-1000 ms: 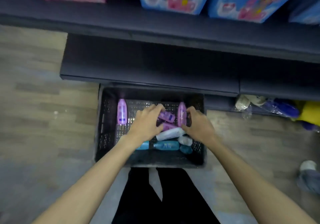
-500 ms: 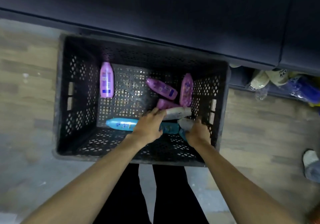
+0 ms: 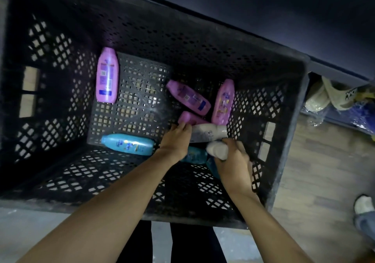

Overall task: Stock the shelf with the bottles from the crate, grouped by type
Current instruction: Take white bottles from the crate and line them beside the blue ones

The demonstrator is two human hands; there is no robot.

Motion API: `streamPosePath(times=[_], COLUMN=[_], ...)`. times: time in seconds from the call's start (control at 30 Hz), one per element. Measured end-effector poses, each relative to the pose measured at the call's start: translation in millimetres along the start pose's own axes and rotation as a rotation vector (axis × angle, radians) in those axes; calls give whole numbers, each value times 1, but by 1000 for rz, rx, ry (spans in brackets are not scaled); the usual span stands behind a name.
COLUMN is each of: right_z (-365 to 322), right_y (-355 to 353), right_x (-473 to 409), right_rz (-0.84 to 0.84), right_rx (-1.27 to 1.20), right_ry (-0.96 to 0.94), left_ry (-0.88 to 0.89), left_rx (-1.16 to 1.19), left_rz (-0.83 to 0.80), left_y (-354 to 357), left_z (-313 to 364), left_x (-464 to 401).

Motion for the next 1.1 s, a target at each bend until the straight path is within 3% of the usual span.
streamPosePath(times=[0.23,0.37,0.57,0.8,0.9,1.1], right_z=[-8,-17,-37,-32,-29,-15], right_y=[12,15,16,39,53,73], right_x=[-19,-32,-74,-69,-55,-42], right_rz=[76,33,-9,-99,-89,-32], right_rx=[17,-143,-317,-200,-159,98], right_ry=[-64,-71,95,185,128,38], left_ry=[-13,-8,-243,-471,-427,-211], left_rx=[-33,-125,-41,-102,-202,-129], left_rz=[91,140,280,382,364,349], left_y=[0,-10,-23,-25,-19,1], left_z=[-16,-22,-65,-95,-93,-78], left_x=[-23,-18,15,20,16,22])
Point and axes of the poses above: each hand's wrist, its own x-axis away from the middle knuckle, its own y-axis out of the palm, z = x × y, the point moved 1 cm from there along -x, towards the middle knuckle, and after that the axes turned 5 degrees about y, right-handed, at the moved point
